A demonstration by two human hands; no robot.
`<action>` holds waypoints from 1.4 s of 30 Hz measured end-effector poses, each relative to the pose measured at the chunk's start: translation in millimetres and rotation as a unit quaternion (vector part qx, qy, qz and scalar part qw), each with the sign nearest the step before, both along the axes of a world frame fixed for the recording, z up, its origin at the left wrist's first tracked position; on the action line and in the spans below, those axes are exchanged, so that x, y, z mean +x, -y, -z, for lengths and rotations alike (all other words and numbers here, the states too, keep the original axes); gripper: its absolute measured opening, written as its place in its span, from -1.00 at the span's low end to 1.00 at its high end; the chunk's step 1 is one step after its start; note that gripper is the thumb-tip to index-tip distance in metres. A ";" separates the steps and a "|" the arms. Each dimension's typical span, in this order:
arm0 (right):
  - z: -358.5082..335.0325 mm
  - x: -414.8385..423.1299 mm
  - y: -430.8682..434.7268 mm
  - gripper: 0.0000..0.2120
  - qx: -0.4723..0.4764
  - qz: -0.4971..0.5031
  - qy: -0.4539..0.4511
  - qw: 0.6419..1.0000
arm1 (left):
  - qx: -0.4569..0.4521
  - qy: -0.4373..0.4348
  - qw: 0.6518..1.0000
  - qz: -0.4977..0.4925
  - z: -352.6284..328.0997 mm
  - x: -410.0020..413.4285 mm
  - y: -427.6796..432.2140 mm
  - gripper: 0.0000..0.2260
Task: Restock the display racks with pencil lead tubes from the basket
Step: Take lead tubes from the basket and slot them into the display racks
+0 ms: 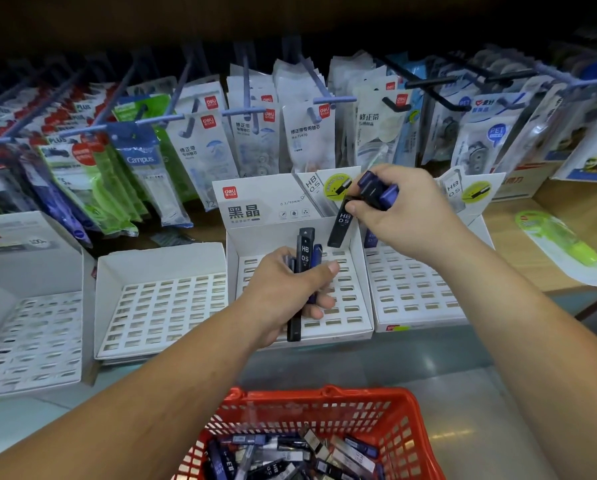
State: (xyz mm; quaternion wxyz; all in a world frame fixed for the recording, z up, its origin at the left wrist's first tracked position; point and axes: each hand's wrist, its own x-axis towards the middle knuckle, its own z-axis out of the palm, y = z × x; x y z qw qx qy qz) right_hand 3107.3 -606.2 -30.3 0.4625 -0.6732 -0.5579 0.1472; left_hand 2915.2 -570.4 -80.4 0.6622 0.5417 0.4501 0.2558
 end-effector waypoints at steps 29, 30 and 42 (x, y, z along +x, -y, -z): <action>7.6 -12.0 9.4 -0.90 -0.062 -0.001 0.086 0.994 | 0.002 0.025 1.000 0.013 -10.7 -13.6 7.8 -0.76; 2.1 -16.4 11.9 -0.90 -0.048 -0.011 0.036 0.998 | 0.008 0.028 0.999 0.015 -13.5 -14.1 8.9 -0.77; -6.6 -29.3 47.6 -0.89 -0.120 -0.079 -0.221 0.965 | 0.019 0.027 0.993 0.109 -29.0 -11.0 22.6 -0.81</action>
